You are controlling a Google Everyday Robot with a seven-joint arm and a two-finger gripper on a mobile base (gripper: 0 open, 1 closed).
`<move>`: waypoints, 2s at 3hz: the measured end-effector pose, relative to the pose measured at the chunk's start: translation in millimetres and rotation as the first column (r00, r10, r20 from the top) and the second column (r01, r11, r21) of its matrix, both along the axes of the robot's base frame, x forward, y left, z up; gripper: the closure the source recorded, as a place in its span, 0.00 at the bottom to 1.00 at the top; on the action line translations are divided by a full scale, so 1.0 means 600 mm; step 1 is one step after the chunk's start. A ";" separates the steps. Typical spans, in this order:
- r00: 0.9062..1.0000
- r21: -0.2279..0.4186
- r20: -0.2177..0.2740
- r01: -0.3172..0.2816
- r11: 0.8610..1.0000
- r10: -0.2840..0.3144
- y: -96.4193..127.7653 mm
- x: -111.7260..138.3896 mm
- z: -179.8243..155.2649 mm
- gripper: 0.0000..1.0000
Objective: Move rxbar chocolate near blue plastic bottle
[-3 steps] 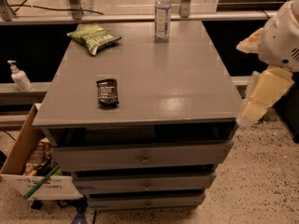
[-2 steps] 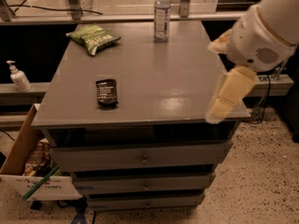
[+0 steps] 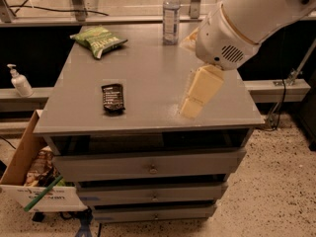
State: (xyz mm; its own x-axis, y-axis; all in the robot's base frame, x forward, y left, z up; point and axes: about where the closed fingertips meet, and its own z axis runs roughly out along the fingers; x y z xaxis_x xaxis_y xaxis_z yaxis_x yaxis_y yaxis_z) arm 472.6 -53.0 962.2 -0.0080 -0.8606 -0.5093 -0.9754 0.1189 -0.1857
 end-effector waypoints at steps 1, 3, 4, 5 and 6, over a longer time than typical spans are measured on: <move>0.999 0.001 0.035 0.005 1.000 -0.005 -0.012 0.003 0.008 0.00; 0.993 -0.026 0.116 -0.022 0.999 0.025 0.018 0.094 -0.118 0.00; 0.992 -0.021 0.123 -0.037 0.999 0.040 0.060 0.166 -0.195 0.00; 0.996 0.017 0.088 -0.026 1.000 0.025 0.111 0.218 -0.240 0.00; 0.998 0.043 0.061 -0.009 0.999 0.006 0.132 0.240 -0.251 0.00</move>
Offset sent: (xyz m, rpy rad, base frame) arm 0.0529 -0.0088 -0.0590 -0.0130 -0.1572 -0.0279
